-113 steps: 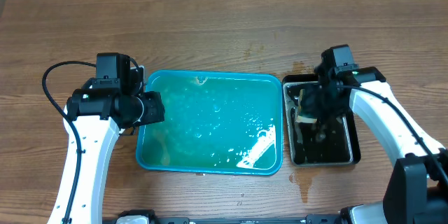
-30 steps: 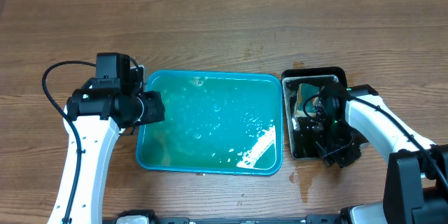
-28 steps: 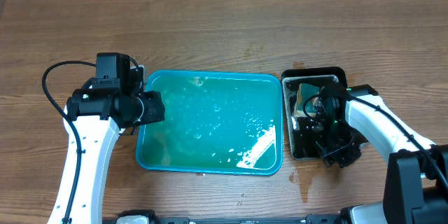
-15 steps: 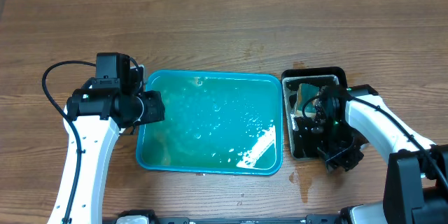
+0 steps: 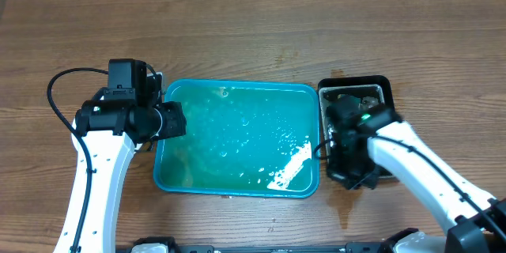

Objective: Clean dirty plates on tray and stack at the side

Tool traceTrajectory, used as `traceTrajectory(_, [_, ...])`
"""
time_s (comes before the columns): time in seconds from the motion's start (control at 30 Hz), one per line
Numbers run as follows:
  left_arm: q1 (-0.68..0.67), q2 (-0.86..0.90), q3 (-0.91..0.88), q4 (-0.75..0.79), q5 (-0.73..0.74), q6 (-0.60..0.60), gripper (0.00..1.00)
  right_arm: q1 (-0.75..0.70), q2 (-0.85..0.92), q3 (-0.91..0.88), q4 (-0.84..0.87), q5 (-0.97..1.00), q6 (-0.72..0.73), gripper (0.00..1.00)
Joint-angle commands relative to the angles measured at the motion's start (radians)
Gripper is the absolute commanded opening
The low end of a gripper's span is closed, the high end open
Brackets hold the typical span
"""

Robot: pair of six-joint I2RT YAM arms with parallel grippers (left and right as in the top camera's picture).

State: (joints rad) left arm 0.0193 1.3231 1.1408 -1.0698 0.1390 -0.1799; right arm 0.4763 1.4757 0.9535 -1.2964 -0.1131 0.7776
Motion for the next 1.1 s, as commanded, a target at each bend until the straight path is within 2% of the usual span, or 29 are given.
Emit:
traceTrajectory(0.0, [-0.003,0.001,0.013,0.000,0.008,0.016,0.60,0.105,0.002,0.018,0.039,-0.038,-0.023,0.05])
traceTrajectory(0.33, [-0.003,0.001,0.013,-0.001,0.008,0.016,0.60,0.321,0.051,0.015,0.175,-0.037,-0.053,0.08])
traceTrajectory(0.53, [-0.003,0.001,0.013,-0.001,0.008,0.016,0.60,0.404,0.107,0.015,0.197,-0.039,-0.048,0.04])
traceTrajectory(1.07, [-0.003,0.001,0.013,0.000,0.008,0.016,0.60,0.433,0.124,0.014,0.241,-0.069,-0.045,0.04])
